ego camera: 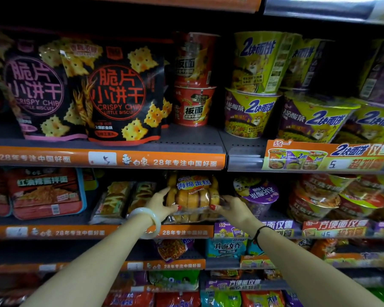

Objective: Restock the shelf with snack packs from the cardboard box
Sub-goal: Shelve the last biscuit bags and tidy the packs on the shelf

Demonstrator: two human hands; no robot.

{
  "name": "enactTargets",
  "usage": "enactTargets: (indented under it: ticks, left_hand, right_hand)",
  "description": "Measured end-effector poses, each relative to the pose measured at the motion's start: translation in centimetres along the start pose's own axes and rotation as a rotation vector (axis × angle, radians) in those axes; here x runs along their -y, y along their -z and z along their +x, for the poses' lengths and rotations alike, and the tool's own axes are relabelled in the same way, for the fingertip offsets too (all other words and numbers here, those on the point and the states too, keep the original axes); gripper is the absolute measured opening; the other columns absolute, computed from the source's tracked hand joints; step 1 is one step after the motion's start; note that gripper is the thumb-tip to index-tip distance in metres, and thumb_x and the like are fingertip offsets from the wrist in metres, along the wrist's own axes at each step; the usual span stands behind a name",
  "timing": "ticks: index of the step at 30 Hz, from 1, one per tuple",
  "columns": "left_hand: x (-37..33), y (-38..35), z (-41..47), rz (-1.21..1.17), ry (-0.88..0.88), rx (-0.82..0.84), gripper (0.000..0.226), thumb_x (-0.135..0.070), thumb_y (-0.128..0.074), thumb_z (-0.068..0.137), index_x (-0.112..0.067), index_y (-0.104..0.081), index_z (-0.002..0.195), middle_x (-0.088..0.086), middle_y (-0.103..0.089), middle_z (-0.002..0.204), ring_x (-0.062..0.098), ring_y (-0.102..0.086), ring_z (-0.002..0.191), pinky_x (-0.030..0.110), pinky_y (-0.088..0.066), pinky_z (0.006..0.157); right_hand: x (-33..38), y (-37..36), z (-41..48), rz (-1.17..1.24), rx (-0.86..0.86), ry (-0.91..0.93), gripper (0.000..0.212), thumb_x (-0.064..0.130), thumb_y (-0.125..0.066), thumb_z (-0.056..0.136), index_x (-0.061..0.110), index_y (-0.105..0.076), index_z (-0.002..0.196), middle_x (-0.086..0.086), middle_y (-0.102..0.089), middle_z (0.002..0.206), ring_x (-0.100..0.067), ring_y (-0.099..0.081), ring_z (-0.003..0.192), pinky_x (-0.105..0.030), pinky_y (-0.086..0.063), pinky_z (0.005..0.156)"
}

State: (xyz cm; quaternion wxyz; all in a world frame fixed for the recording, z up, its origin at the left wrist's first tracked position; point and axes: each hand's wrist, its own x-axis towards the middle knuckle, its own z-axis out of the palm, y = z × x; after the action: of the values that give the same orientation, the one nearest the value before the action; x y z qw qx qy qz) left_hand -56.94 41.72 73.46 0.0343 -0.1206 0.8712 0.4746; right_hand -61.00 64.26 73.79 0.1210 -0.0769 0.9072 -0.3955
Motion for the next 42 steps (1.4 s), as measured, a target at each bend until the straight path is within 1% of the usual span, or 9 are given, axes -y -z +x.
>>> enactTargets:
  ticks: [4, 10, 13, 19, 23, 28, 33, 37, 42]
  left_hand:
    - [-0.2, -0.4, 0.1, -0.115, 0.079, 0.027, 0.074, -0.011, -0.061, 0.089, -0.026, -0.02, 0.149, 0.015, -0.053, 0.13, 0.028, -0.057, 0.109, 0.039, -0.052, 0.086]
    - [-0.2, -0.2, 0.2, -0.149, 0.088, 0.058, 0.073, -0.009, -0.06, 0.089, -0.027, -0.02, 0.149, 0.012, -0.05, 0.132, 0.03, -0.051, 0.122, 0.038, -0.051, 0.085]
    - [-0.1, -0.2, 0.0, -0.122, 0.088, 0.061, 0.074, -0.011, -0.06, 0.089, -0.028, -0.019, 0.149, 0.01, -0.053, 0.124, 0.025, -0.055, 0.11, 0.037, -0.052, 0.086]
    - [-1.6, 1.1, -0.5, 0.125, 0.056, 0.098, 0.076, -0.02, -0.067, 0.083, -0.02, -0.027, 0.148, 0.015, -0.055, 0.131, 0.032, -0.057, 0.115, 0.037, -0.048, 0.091]
    - [-2.8, 1.7, -1.3, 0.265, 0.043, 0.075, 0.07, -0.025, -0.069, 0.08, -0.014, -0.038, 0.141, 0.018, -0.057, 0.129, 0.035, -0.059, 0.112, 0.038, -0.05, 0.09]
    - [-4.3, 2.6, -3.1, 0.342, -0.003, 0.0, 0.026, -0.018, -0.067, 0.081, -0.015, -0.057, 0.105, 0.01, -0.058, 0.098, 0.025, -0.06, 0.085, 0.04, -0.054, 0.088]
    - [-4.0, 4.2, -5.2, 0.379, -0.024, -0.126, 0.039, -0.02, -0.064, 0.087, -0.006, -0.057, 0.123, 0.013, -0.067, 0.109, 0.023, -0.063, 0.096, 0.025, -0.047, 0.083]
    - [-1.8, 6.0, -8.1, 0.394, 0.017, -0.161, 0.023, -0.014, -0.061, 0.085, -0.005, -0.064, 0.107, 0.01, -0.063, 0.095, 0.021, -0.055, 0.085, 0.024, -0.042, 0.075]
    - [2.8, 9.1, -12.2, 0.409, 0.137, -0.164, 0.011, -0.016, -0.061, 0.083, -0.01, -0.052, 0.088, 0.009, -0.052, 0.085, 0.021, -0.051, 0.079, 0.028, -0.038, 0.07]
  right_hand:
    - [0.1, -0.1, -0.5, 0.051, 0.013, 0.008, 0.049, 0.024, -0.056, 0.094, 0.006, -0.045, 0.138, -0.008, -0.055, 0.135, -0.022, -0.052, 0.124, -0.022, -0.038, 0.089]
    - [0.2, 0.0, -1.2, 0.035, 0.028, 0.025, 0.04, 0.024, -0.056, 0.095, 0.008, -0.052, 0.131, -0.004, -0.058, 0.129, -0.021, -0.052, 0.123, -0.02, -0.037, 0.088]
    - [0.2, 0.0, -1.4, 0.045, 0.033, 0.035, 0.034, 0.028, -0.057, 0.094, 0.011, -0.057, 0.124, -0.001, -0.064, 0.116, -0.019, -0.058, 0.113, -0.023, -0.041, 0.085]
    - [1.3, 0.9, -1.1, -0.151, -0.009, 0.029, 0.016, 0.028, -0.062, 0.089, 0.013, -0.061, 0.096, -0.005, -0.066, 0.092, -0.02, -0.06, 0.076, -0.027, -0.046, 0.059]
    - [3.0, 2.1, -1.4, -0.363, -0.073, 0.087, 0.024, 0.027, -0.06, 0.085, 0.01, -0.063, 0.102, -0.012, -0.068, 0.101, -0.032, -0.064, 0.092, -0.039, -0.055, 0.077]
    - [5.8, 2.8, -2.2, -0.54, -0.091, 0.233, 0.025, 0.028, -0.055, 0.089, 0.014, -0.061, 0.109, -0.007, -0.067, 0.108, -0.031, -0.063, 0.097, -0.039, -0.054, 0.079]
    - [8.5, 1.2, -2.7, -0.564, 0.013, 0.325, 0.025, 0.031, -0.056, 0.09, 0.012, -0.062, 0.105, -0.008, -0.066, 0.102, -0.029, -0.063, 0.094, -0.037, -0.054, 0.078]
    - [11.0, -1.7, -3.2, -0.568, 0.137, 0.4, 0.014, 0.024, -0.058, 0.086, 0.013, -0.058, 0.079, -0.008, -0.062, 0.082, -0.028, -0.061, 0.077, -0.032, -0.047, 0.06]
    - [14.0, -7.2, -4.3, -0.631, 0.317, 0.527, 0.03, 0.029, -0.064, 0.084, 0.005, -0.064, 0.102, -0.013, -0.067, 0.097, -0.03, -0.064, 0.088, -0.04, -0.055, 0.072]
